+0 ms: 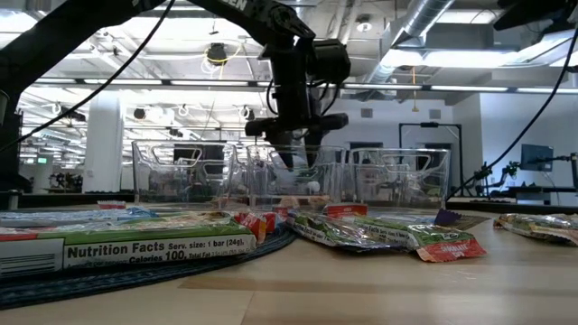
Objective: Pick and place Granola Bars by type
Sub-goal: Put the yellow granola bar into the middle transparent bin
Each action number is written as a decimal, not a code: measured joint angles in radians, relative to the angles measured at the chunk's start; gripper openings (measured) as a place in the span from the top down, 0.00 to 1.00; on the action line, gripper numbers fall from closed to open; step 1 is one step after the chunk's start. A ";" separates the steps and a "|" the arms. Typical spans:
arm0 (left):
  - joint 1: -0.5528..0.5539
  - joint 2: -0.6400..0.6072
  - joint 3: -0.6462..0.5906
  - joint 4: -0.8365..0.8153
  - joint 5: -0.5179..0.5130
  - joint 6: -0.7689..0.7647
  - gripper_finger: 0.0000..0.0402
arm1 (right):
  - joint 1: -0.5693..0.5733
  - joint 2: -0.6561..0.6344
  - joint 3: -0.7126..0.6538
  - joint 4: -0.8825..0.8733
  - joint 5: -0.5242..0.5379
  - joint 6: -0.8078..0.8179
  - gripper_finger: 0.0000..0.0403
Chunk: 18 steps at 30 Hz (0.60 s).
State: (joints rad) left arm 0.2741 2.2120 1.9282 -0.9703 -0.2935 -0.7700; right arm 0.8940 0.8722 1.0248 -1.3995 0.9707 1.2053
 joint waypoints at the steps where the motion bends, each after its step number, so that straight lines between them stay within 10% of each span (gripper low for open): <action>1: -0.003 0.000 0.004 -0.004 0.000 0.031 0.50 | 0.000 0.000 0.000 0.008 0.000 0.000 0.38; 18: -0.191 -0.002 0.416 -0.222 -0.319 0.670 0.49 | -0.012 0.234 0.000 0.046 -0.290 0.339 0.38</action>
State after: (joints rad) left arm 0.0828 2.2101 2.3437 -1.1919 -0.6126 -0.0997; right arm 0.8820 1.1062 1.0252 -1.3537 0.6807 1.5448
